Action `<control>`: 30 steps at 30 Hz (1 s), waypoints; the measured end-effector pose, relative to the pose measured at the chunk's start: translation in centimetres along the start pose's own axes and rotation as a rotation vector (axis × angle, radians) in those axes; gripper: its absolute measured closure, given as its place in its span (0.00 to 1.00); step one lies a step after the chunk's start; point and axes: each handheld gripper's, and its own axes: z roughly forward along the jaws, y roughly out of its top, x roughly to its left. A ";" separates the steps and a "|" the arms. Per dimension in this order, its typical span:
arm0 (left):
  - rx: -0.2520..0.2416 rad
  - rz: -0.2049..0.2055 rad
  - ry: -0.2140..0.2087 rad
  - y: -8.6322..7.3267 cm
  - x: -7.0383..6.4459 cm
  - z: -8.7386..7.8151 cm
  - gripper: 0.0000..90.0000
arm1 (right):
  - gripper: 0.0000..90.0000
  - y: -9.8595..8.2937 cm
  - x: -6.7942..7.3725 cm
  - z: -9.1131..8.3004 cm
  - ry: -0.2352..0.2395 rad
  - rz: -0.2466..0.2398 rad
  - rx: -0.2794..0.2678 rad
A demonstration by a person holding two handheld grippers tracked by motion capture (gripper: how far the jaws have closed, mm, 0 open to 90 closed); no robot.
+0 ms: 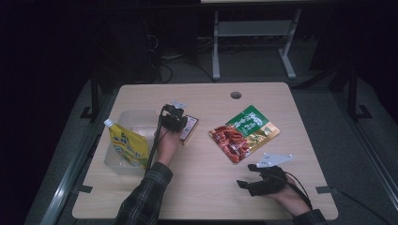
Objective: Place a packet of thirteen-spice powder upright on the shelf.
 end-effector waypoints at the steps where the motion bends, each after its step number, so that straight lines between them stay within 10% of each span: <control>1: 0.006 -0.009 0.008 0.0 0.3 0.3 1.00 | 0.27 0.0 -0.1 0.0 0.001 0.005 0.001; 17: 0.056 -0.064 0.095 -0.7 1.9 2.7 1.00 | 0.27 0.0 -0.2 0.0 0.007 0.003 0.001; 30: 0.124 -0.021 -0.004 -1.2 0.1 3.2 1.00 | 0.27 0.0 -0.1 0.0 0.006 0.004 0.004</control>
